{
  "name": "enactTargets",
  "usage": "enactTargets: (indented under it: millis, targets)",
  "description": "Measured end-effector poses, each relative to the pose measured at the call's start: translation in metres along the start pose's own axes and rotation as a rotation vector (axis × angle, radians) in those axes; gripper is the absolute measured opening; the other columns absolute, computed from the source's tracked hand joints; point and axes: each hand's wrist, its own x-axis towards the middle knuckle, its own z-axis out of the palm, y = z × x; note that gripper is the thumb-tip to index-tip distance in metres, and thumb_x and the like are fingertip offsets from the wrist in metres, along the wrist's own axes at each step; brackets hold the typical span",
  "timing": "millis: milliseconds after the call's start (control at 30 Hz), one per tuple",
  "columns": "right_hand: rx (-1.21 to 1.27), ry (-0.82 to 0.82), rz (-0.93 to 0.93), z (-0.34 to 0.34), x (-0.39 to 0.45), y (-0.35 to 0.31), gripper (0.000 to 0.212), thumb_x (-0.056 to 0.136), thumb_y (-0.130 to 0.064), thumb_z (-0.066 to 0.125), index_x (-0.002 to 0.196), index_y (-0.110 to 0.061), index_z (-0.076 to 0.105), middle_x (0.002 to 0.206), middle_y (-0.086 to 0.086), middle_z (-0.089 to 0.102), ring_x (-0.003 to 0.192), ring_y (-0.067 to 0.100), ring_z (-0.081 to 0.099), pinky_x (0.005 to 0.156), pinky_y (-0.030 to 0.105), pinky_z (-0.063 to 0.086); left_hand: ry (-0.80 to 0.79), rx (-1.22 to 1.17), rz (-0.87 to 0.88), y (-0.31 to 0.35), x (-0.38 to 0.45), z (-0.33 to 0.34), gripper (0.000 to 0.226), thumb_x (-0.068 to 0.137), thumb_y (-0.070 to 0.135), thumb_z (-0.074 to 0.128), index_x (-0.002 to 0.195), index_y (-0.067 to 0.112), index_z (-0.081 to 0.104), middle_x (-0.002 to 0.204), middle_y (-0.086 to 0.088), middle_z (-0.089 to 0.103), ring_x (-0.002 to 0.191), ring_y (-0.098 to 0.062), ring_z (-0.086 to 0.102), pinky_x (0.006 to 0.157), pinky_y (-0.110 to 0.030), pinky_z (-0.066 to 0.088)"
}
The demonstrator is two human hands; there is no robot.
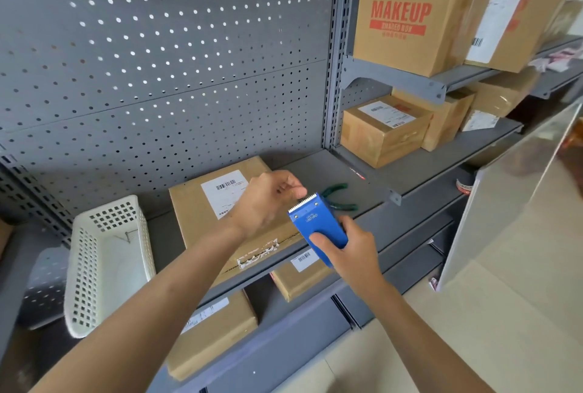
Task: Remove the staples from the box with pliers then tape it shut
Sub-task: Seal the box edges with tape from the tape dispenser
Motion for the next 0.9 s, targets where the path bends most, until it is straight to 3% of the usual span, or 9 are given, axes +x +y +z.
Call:
enactTargets:
  millis: [100,233,333,500,700,800,900]
  targets:
    - [0.117,-0.025,0.115,0.009,-0.018,-0.002,0.049,0.069,-0.065,0.068,0.074,-0.018,0.055,0.06,-0.008,0.059,0.053,0.01,0.051,0.055,0.031,0.045,-0.021,0.063,-0.029,-0.007,-0.006,0.005,0.009,0.091,0.035,0.071,0.085,0.028,0.072,0.084,0.012,0.072,0.081,0.001,0.062,0.074,-0.017,0.047]
    - [0.238,-0.02,0.209,0.015,-0.033,-0.009,0.058,0.074,-0.063,0.068,0.072,-0.008,0.05,0.059,-0.001,0.046,0.056,0.014,0.041,0.056,0.035,0.038,-0.035,0.157,-0.086,-0.015,-0.008,0.012,0.011,0.094,0.032,0.067,0.091,0.024,0.073,0.091,0.008,0.072,0.082,-0.008,0.062,0.065,-0.014,0.043]
    - [0.247,-0.033,0.234,0.018,-0.041,-0.012,0.056,0.074,-0.064,0.069,0.073,-0.011,0.052,0.061,-0.003,0.05,0.056,0.014,0.044,0.056,0.034,0.04,-0.05,0.176,-0.124,-0.017,-0.008,0.013,0.01,0.097,0.03,0.064,0.093,0.025,0.072,0.091,0.007,0.069,0.077,-0.014,0.064,0.061,-0.02,0.046]
    - [0.174,-0.029,0.235,0.012,-0.041,-0.016,0.058,0.073,-0.074,0.065,0.072,-0.016,0.055,0.069,0.008,0.061,0.056,0.012,0.051,0.056,0.033,0.045,-0.052,0.192,-0.11,-0.017,-0.007,0.019,0.014,0.102,0.022,0.055,0.095,0.02,0.067,0.09,0.009,0.066,0.056,-0.003,0.054,0.049,-0.01,0.037]
    - [0.1,-0.007,0.222,0.004,-0.038,-0.022,0.06,0.072,-0.076,0.062,0.069,-0.017,0.054,0.063,0.004,0.058,0.054,0.01,0.049,0.055,0.032,0.045,-0.045,0.2,-0.119,-0.014,0.002,0.016,0.014,0.101,0.026,0.057,0.095,0.02,0.068,0.096,0.001,0.069,0.081,-0.02,0.066,0.058,-0.014,0.041]
    - [0.094,-0.003,0.226,0.001,-0.038,-0.021,0.057,0.074,-0.074,0.064,0.066,-0.02,0.049,0.056,-0.006,0.05,0.052,0.01,0.044,0.054,0.03,0.041,-0.028,0.207,-0.126,-0.014,0.006,0.018,0.016,0.101,0.027,0.057,0.096,0.017,0.068,0.097,-0.001,0.069,0.081,-0.021,0.064,0.053,-0.006,0.036]
    - [0.044,-0.003,0.228,-0.004,-0.039,-0.015,0.057,0.077,-0.074,0.065,0.063,-0.022,0.045,0.054,-0.007,0.046,0.049,0.009,0.04,0.053,0.03,0.039,-0.001,0.205,-0.129,-0.015,0.009,0.015,0.018,0.101,0.028,0.058,0.096,0.015,0.069,0.094,-0.003,0.069,0.081,-0.024,0.065,0.052,-0.009,0.039]
